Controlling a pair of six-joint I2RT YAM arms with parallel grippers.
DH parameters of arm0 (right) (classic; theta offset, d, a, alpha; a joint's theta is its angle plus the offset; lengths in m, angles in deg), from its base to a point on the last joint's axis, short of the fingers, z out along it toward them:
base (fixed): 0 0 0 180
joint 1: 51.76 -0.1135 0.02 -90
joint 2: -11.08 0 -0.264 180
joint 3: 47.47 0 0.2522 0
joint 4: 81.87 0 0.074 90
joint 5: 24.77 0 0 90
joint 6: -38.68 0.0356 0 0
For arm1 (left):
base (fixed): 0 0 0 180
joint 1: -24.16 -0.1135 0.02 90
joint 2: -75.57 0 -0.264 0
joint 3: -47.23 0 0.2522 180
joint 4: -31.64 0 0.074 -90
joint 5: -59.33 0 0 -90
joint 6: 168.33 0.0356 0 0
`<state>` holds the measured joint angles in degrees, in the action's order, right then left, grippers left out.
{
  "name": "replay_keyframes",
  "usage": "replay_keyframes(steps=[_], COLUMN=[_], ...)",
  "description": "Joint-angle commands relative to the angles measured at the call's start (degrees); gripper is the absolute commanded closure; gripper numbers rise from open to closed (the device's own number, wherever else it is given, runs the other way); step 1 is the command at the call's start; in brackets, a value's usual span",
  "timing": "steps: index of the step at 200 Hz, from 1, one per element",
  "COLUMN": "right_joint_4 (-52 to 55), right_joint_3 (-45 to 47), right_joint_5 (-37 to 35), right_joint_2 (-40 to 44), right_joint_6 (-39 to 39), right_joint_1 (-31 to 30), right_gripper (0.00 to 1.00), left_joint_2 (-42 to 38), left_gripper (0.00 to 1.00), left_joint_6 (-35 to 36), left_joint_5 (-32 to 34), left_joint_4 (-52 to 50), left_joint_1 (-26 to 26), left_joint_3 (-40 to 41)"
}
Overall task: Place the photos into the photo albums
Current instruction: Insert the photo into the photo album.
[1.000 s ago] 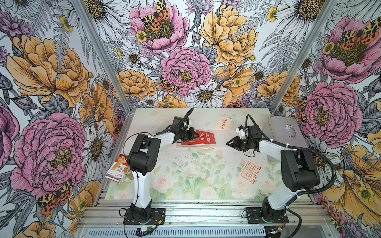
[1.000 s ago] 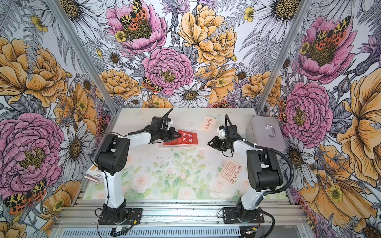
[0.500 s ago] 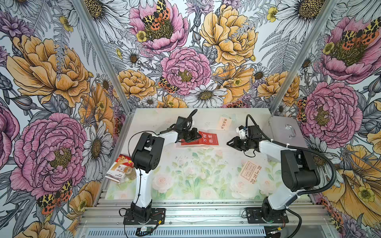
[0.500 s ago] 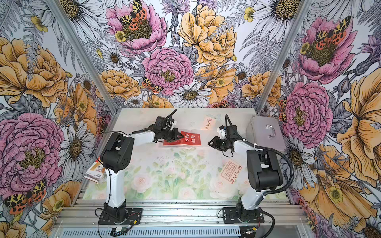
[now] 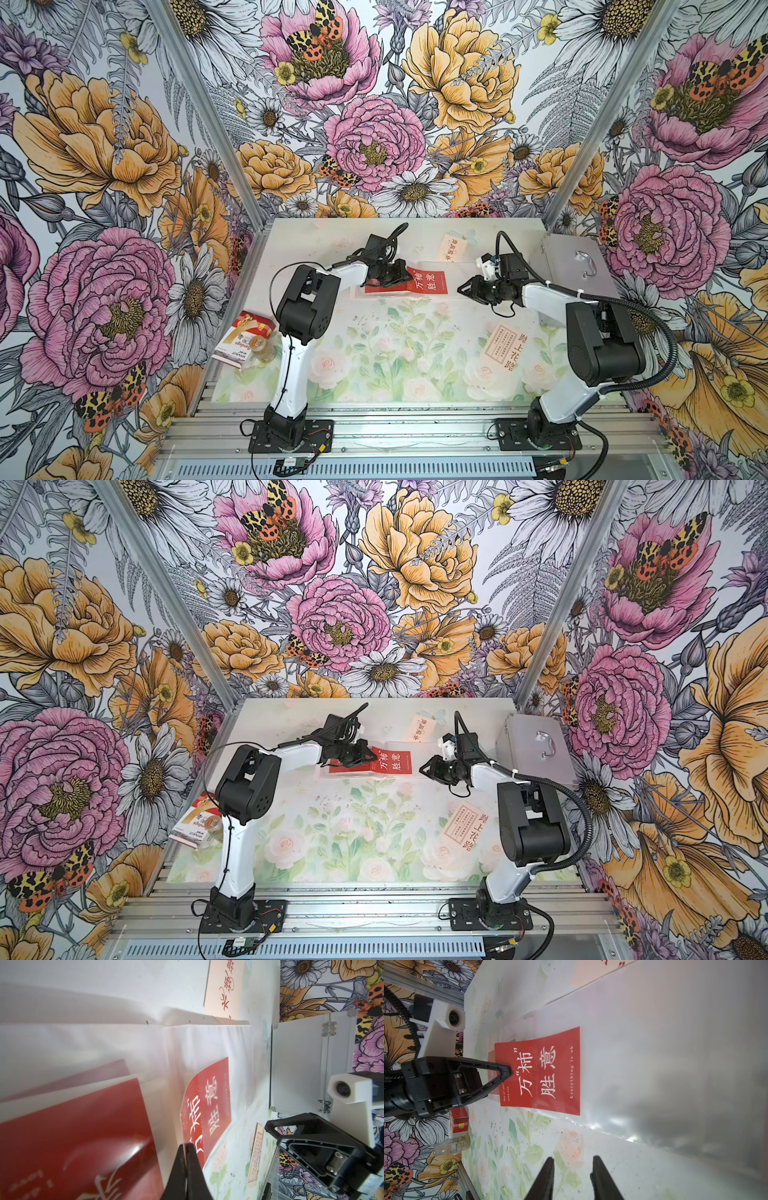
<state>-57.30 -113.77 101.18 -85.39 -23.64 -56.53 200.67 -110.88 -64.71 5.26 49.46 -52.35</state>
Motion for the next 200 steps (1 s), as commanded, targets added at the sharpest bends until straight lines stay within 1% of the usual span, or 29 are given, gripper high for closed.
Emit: replay_keyframes(steps=[1,72,92,114,129,153,200], right_joint_4=[-1.3,-1.3,-1.3,-1.3,-1.4,-1.3,-1.3], right_joint_3=[0.5,0.4,0.4,0.4,0.4,0.4,0.4], right_joint_5=[-0.9,-0.9,-1.1,-1.0,-1.0,-1.1,-1.1], right_joint_2=[1.4,1.2,1.2,1.2,1.2,1.0,0.9], right_joint_6=[-1.0,-1.0,-1.0,-1.0,-1.0,-1.0,-1.1], right_joint_1=[0.3,0.2,0.2,0.2,0.3,0.3,0.2], right_gripper=[0.67,0.67,0.67,0.67,0.67,0.67,0.67], left_joint_2=[1.1,3.2,3.5,4.3,4.5,5.0,5.8], left_gripper=[1.00,1.00,0.92,0.89,0.85,0.76,0.70], left_joint_6=[1.4,1.1,1.1,1.1,1.0,0.9,0.7], left_joint_5=[1.5,1.6,1.7,1.9,2.0,2.4,2.7], left_joint_4=[-1.1,-2.3,-2.6,-3.2,-3.3,-3.8,-4.6], left_joint_1=[0.5,1.4,1.7,2.0,2.3,2.6,3.2], left_joint_3=[-2.1,-5.2,-5.8,-7.1,-7.6,-8.5,-9.7])
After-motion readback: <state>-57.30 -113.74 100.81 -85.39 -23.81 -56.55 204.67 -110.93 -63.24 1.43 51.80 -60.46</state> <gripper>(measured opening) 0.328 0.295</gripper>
